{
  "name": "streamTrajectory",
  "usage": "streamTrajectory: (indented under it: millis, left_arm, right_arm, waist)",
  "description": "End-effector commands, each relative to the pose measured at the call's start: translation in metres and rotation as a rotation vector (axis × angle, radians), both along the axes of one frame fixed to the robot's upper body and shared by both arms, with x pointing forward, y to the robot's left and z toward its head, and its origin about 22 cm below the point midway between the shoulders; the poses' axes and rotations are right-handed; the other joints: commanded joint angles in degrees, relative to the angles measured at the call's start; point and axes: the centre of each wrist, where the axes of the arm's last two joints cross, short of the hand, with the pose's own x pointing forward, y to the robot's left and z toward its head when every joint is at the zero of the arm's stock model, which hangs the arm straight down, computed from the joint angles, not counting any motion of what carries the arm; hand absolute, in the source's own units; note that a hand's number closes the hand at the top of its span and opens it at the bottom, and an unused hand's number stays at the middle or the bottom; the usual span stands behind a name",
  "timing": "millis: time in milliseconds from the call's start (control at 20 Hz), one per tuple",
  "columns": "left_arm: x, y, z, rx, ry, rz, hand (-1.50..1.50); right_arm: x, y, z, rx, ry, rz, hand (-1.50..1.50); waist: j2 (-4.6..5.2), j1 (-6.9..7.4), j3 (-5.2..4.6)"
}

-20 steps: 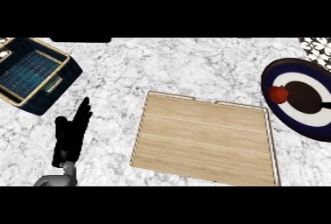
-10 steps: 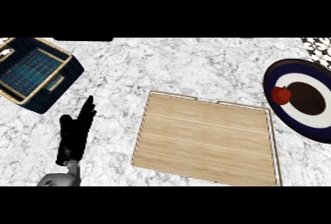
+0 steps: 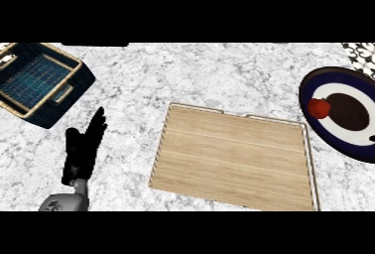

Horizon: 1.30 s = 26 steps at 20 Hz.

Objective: Pick the bell pepper from the tray and place it in the plate

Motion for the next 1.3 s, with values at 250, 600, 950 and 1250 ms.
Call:
streamTrajectory:
  millis: [250,600,950,1250]
  left_arm:
    - [0.012,-0.011,0.014,-0.008,-0.009,-0.015,0.0]
    - [-0.009,-0.005,0.006,-0.013,-0.01,-0.016,0.0]
    - [0.018,-0.013,0.004,0.016,-0.019,0.007,0.0]
    - [0.002,0.003,0.008,0.015,-0.005,-0.032,0.0]
  right_arm:
    - [-0.011,0.004,-0.023,-0.018,-0.029,-0.013,-1.5]
    - [-0.029,-0.021,-0.006,-0.054,-0.008,-0.061,-1.5]
    - [-0.028,-0.025,0.001,-0.073,-0.024,-0.113,-1.5]
    - [-0.041,-0.034,-0.001,-0.076,-0.025,-0.176,-1.5]
  waist:
    - [0.19,0.26,0.08]
    - [0.15,0.59,0.1]
    - [0.61,0.3,0.17]
    - [0.54,1.09,0.25]
